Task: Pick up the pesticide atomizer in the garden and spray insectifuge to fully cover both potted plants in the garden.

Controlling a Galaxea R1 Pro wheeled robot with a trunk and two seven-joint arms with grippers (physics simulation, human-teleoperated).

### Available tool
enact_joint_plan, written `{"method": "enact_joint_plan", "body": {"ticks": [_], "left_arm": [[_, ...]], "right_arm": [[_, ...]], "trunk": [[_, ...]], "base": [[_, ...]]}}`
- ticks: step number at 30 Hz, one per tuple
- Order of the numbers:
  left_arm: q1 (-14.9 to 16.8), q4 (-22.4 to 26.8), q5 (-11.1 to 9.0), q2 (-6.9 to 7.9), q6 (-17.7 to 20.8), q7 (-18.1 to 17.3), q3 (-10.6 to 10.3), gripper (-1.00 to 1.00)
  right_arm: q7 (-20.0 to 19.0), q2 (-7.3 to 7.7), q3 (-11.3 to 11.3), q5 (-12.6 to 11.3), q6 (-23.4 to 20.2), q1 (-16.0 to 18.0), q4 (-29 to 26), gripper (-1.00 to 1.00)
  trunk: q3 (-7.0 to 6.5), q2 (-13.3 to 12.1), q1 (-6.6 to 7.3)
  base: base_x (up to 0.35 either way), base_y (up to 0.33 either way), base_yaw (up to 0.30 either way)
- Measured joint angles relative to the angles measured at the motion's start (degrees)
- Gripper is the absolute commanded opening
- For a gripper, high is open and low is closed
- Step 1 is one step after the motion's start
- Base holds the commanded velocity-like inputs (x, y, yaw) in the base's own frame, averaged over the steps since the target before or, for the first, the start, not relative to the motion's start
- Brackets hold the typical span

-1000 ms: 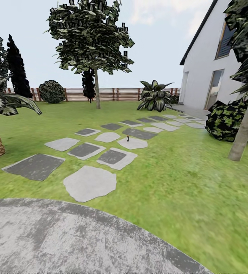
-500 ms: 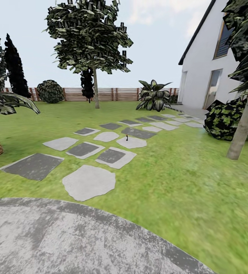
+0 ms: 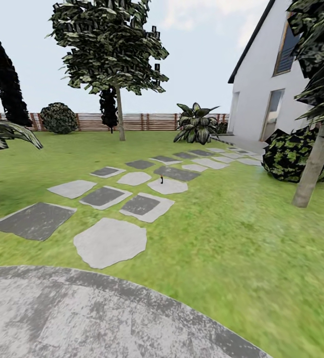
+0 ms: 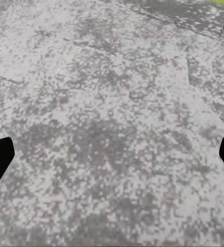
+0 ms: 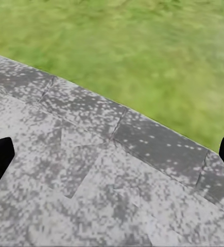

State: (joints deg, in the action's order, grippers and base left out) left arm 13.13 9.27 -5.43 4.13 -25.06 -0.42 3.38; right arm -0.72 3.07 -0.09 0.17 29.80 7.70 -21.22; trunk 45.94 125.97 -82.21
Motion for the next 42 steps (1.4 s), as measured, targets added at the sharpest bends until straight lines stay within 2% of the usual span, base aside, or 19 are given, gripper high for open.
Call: {"method": "enact_joint_plan", "body": {"ticks": [20,36,42], "left_arm": [[0.0,0.0,0.5,-0.08,0.0,0.0,0.0,1.0],[0.0,-0.1,0.7,-0.25,0.0,0.0,-0.2,1.0],[0.0,-0.1,0.7,-0.26,0.0,0.0,-0.2,1.0]], "right_arm": [[0.1,0.12,0.4,-0.8,0.0,0.0,-0.5,1.0],[0.1,0.09,0.3,-1.4,0.0,0.0,-3.2,1.0],[0.1,0.1,0.3,-1.4,0.0,0.0,-3.1,1.0]], "trunk": [[0.0,0.0,0.0],[0.01,0.0,0.0],[0.32,0.0,0.0]], "base": [[0.337,0.0,0.0],[0.338,0.0,0.0],[0.338,0.0,0.0]]}}
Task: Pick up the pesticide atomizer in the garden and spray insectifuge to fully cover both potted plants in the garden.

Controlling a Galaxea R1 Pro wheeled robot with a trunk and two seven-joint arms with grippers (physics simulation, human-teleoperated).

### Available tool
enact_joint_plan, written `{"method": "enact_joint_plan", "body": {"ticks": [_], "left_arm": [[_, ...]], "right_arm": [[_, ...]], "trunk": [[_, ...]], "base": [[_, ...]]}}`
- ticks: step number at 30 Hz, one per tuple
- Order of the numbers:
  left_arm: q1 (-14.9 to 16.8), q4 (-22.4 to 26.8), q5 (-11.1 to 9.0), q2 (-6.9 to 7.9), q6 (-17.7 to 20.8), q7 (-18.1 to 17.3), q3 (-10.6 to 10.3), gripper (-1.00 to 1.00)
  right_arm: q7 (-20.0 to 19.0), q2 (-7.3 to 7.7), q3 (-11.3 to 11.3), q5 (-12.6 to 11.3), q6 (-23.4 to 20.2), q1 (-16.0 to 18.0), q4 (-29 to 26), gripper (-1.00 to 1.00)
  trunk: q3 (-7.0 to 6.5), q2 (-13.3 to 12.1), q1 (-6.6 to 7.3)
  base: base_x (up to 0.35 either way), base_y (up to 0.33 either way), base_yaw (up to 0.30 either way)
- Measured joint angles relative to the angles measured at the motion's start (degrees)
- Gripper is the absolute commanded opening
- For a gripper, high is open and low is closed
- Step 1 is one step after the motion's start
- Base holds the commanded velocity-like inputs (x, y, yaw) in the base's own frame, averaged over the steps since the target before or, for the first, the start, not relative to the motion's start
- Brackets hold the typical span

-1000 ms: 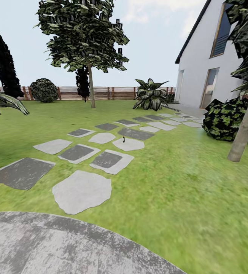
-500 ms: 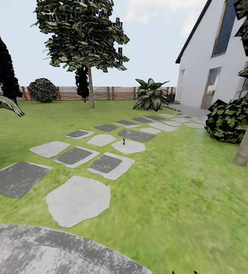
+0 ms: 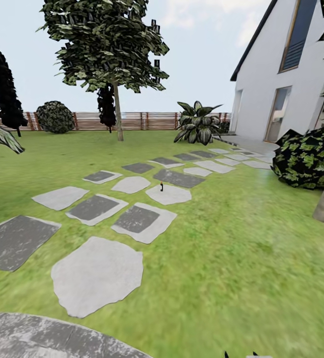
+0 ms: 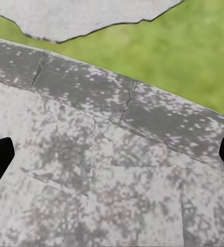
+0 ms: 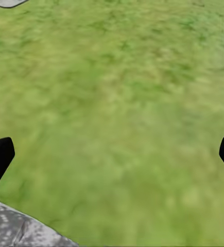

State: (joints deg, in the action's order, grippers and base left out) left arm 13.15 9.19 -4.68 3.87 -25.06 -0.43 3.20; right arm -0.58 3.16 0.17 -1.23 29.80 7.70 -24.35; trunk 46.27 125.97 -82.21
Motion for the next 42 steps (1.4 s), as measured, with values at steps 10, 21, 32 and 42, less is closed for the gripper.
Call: {"method": "enact_joint_plan", "body": {"ticks": [10,21,32,42], "left_arm": [[0.0,0.0,-0.1,0.0,0.0,0.0,0.0,1.0],[0.0,0.0,-0.1,0.01,0.0,0.0,0.0,1.0],[0.0,0.0,-0.1,0.0,0.0,0.0,0.0,1.0],[0.0,0.0,-0.1,0.0,0.0,0.0,0.0,1.0]], "right_arm": [[0.0,-0.09,0.0,0.0,0.0,0.0,0.3,1.0],[0.0,-0.09,-0.1,0.0,-0.1,0.0,0.5,1.0],[-0.1,-0.09,-0.2,0.1,-0.1,0.0,0.5,1.0],[-0.2,-0.07,-0.3,0.3,-0.1,0.0,0.6,1.0]], "trunk": [[0.89,0.0,0.0],[1.9,0.0,0.0],[2.91,0.0,0.0],[3.37,0.0,0.0]], "base": [[0.338,0.0,0.0],[0.338,0.0,0.0],[0.338,0.0,0.0],[0.338,0.05,0.0]]}}
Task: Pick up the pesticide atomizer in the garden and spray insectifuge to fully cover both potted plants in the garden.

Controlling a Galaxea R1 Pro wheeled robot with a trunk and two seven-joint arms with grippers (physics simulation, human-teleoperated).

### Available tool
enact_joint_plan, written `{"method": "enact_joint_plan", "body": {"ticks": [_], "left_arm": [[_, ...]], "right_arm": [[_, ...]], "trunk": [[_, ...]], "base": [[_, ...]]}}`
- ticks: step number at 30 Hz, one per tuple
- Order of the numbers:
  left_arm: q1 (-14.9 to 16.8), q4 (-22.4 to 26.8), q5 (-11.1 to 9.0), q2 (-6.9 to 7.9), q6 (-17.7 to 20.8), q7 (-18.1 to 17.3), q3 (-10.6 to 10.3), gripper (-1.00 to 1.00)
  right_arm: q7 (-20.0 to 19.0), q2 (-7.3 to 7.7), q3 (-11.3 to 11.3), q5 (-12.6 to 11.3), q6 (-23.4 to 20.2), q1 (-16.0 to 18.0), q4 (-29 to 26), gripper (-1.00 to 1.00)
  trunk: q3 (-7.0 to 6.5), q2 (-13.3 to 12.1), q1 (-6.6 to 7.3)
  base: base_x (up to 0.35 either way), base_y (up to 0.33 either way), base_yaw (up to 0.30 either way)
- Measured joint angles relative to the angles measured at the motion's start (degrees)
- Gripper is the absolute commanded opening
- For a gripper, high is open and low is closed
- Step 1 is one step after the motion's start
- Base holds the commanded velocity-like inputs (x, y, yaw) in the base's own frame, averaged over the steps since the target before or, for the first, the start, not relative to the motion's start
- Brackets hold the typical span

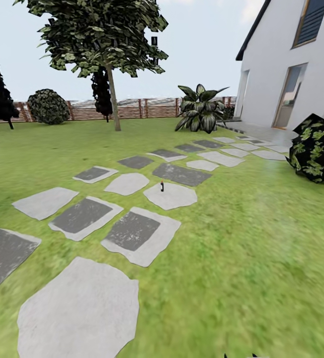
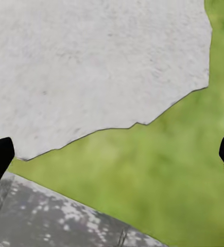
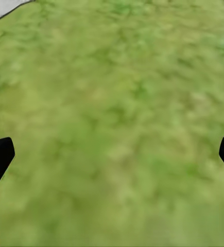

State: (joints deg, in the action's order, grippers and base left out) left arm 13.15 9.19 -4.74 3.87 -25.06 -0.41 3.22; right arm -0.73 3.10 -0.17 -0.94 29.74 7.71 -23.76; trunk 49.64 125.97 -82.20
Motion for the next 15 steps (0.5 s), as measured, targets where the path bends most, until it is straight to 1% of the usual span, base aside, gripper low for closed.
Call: {"method": "enact_joint_plan", "body": {"ticks": [15], "left_arm": [[0.0,0.0,0.0,-0.02,0.0,0.0,0.0,1.0]], "right_arm": [[-0.1,0.05,-0.1,0.2,0.1,0.0,0.8,1.0]], "trunk": [[0.01,0.0,0.0]], "base": [[0.338,0.14,0.0]]}}
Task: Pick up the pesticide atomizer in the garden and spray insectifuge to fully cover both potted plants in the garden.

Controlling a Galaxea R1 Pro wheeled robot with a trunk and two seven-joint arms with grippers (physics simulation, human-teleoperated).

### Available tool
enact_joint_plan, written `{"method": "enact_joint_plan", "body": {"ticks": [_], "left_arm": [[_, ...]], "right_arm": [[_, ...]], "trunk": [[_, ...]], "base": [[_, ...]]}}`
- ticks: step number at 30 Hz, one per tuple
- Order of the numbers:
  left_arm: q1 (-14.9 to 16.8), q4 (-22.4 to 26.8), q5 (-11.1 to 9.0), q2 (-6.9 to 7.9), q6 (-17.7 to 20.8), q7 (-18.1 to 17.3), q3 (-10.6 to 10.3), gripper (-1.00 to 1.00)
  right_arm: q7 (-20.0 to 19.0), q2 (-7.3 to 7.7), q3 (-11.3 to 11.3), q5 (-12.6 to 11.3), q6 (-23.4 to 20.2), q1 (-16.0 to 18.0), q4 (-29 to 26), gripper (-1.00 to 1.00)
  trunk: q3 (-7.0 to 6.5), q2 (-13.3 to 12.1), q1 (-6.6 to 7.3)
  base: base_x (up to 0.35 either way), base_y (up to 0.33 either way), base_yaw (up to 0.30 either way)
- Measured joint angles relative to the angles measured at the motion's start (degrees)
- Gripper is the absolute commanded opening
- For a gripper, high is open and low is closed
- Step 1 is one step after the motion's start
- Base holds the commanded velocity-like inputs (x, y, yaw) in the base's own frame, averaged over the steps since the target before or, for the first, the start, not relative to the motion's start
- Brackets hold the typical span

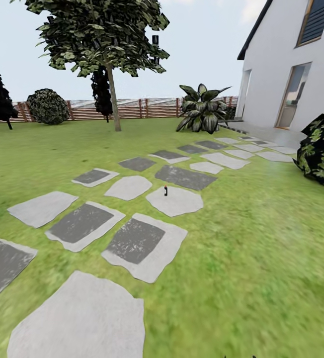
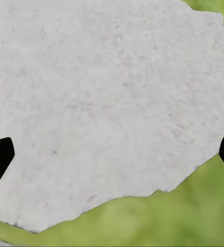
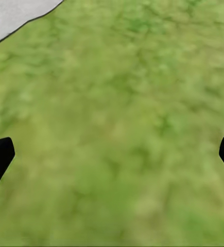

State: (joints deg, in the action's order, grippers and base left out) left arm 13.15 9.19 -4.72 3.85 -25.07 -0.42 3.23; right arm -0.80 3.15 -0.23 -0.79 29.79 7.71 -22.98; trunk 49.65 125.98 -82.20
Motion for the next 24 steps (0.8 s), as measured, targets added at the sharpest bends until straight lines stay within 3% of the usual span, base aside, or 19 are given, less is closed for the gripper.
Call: {"method": "enact_joint_plan", "body": {"ticks": [9,24], "left_arm": [[0.0,0.0,0.0,-0.06,0.0,0.0,0.0,1.0],[0.0,0.0,0.0,-0.07,0.0,0.0,0.0,1.0]], "right_arm": [[0.1,-0.03,0.0,-0.2,0.0,0.0,-0.1,1.0],[0.2,-0.6,0.1,-0.3,-0.1,0.0,-0.2,1.0]], "trunk": [[0.1,0.0,0.0],[1.37,0.0,0.0]], "base": [[0.338,0.142,0.0],[0.338,0.142,0.0]]}}
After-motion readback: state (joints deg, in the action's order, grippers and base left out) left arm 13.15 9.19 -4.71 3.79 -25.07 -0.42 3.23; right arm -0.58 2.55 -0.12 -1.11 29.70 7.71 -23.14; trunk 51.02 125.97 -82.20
